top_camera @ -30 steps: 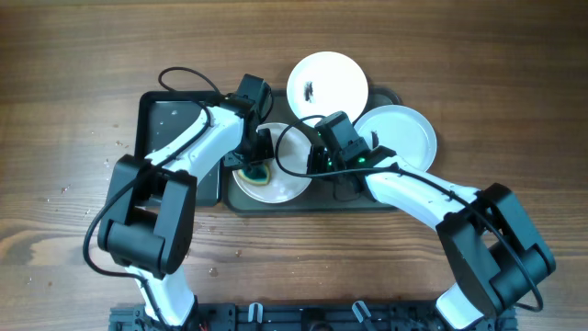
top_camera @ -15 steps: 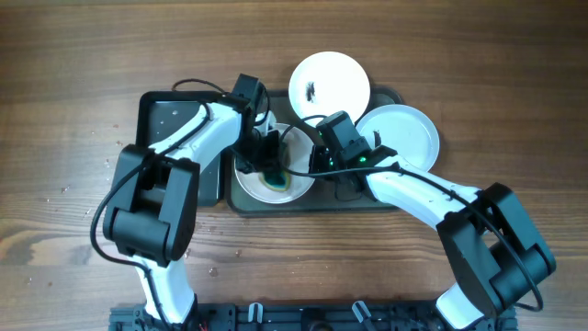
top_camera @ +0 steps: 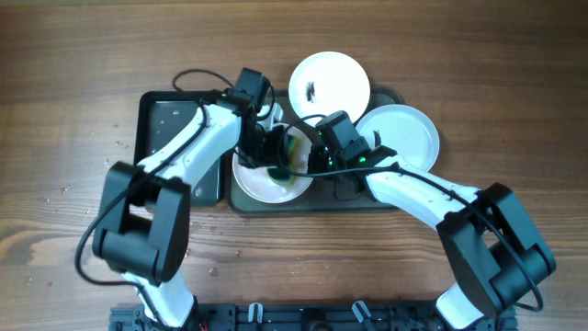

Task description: Clean dirty plates on tray and stack at the side

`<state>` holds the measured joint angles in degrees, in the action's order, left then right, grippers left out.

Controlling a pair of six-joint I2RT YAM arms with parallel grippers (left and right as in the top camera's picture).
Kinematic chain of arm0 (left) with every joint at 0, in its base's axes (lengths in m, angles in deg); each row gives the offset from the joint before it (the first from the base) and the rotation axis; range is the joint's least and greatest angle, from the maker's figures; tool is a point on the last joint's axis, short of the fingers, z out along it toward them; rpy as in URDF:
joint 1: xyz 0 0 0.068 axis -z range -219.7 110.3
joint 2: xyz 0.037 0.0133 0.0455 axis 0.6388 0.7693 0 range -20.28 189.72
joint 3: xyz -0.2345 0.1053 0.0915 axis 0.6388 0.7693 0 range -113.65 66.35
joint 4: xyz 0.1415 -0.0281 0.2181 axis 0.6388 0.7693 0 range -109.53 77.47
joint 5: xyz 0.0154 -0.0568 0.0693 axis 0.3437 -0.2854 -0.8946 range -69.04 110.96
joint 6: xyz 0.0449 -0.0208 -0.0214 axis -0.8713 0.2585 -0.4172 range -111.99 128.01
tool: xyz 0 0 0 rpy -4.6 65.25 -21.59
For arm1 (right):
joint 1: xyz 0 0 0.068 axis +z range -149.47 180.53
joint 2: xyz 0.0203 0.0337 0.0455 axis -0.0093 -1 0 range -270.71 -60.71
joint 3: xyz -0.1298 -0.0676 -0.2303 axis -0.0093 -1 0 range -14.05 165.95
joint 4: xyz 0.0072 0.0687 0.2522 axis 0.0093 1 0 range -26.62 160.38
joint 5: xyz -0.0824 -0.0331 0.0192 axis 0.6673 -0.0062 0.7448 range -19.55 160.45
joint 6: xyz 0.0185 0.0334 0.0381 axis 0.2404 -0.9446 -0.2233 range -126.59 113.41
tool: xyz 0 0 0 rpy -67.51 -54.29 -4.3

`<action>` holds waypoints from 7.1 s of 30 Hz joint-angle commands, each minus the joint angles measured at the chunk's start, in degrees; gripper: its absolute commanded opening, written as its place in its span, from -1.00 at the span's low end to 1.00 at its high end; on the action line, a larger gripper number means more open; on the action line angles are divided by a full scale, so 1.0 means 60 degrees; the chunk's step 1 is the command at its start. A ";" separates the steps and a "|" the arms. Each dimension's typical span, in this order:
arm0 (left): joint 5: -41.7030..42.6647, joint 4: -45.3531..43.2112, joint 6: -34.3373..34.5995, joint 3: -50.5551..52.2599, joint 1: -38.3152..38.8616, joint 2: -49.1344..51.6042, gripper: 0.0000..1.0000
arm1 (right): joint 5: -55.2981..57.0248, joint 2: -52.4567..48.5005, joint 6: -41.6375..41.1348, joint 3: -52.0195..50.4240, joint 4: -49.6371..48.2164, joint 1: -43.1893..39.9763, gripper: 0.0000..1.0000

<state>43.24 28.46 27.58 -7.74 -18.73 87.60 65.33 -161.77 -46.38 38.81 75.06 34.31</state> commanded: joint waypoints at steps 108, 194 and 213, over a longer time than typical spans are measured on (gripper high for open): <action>-0.4266 -0.2222 0.0025 0.2787 -0.3570 -0.0984 0.44 | -0.0157 -0.0146 -0.0109 -0.0244 -0.0535 0.0200 -0.46; -0.2641 -0.1800 0.0375 0.0863 0.0313 0.1035 -0.92 | -0.0226 -0.0146 0.0066 -0.0244 -0.0699 0.0200 -0.91; -0.0794 -0.1865 0.0568 0.0823 0.0747 0.0113 -0.92 | -0.0226 -0.0146 0.0124 -0.0244 -0.0736 0.0200 -0.91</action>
<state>30.52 17.33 30.25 -3.87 -16.04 91.03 66.20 -161.77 -46.36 37.72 71.24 34.84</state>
